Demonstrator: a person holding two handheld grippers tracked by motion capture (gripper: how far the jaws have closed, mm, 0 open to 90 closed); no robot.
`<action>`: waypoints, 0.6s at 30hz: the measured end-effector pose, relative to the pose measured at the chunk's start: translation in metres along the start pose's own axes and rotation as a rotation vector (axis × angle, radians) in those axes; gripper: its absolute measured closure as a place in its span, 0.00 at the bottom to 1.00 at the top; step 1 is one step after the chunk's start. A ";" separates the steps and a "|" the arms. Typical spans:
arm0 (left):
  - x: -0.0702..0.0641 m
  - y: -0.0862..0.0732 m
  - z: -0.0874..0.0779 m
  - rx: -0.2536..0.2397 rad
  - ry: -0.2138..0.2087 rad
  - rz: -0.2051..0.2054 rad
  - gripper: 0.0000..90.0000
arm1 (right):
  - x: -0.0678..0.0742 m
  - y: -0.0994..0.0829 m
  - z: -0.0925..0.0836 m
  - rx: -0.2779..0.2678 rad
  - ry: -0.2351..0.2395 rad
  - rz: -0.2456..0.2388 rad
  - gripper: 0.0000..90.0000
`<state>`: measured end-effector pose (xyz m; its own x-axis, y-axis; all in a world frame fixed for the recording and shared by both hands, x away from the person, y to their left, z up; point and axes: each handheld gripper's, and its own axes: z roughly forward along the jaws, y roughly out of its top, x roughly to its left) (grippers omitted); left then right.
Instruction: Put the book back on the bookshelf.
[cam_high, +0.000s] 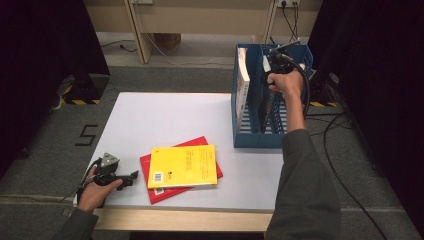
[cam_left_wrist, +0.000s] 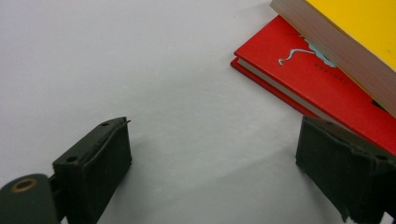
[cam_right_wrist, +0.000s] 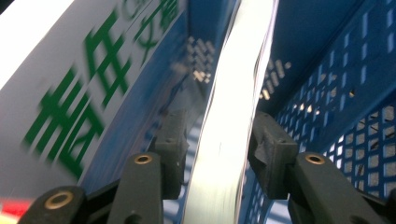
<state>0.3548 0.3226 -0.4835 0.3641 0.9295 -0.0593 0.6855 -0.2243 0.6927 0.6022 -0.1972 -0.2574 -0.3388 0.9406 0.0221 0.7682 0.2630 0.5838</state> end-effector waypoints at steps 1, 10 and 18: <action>0.000 0.000 0.000 0.000 0.000 0.000 0.10 | 0.000 -0.002 -0.002 0.003 0.004 -0.004 0.67; 0.000 0.000 0.000 0.001 0.002 0.001 0.10 | 0.003 -0.018 -0.014 0.011 -0.008 -0.056 0.78; 0.000 0.000 0.000 0.001 0.001 0.001 0.10 | 0.006 -0.010 -0.006 0.013 -0.049 -0.031 0.81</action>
<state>0.3550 0.3224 -0.4834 0.3640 0.9296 -0.0584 0.6858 -0.2251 0.6921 0.5893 -0.1950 -0.2577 -0.3358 0.9413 -0.0357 0.7651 0.2947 0.5725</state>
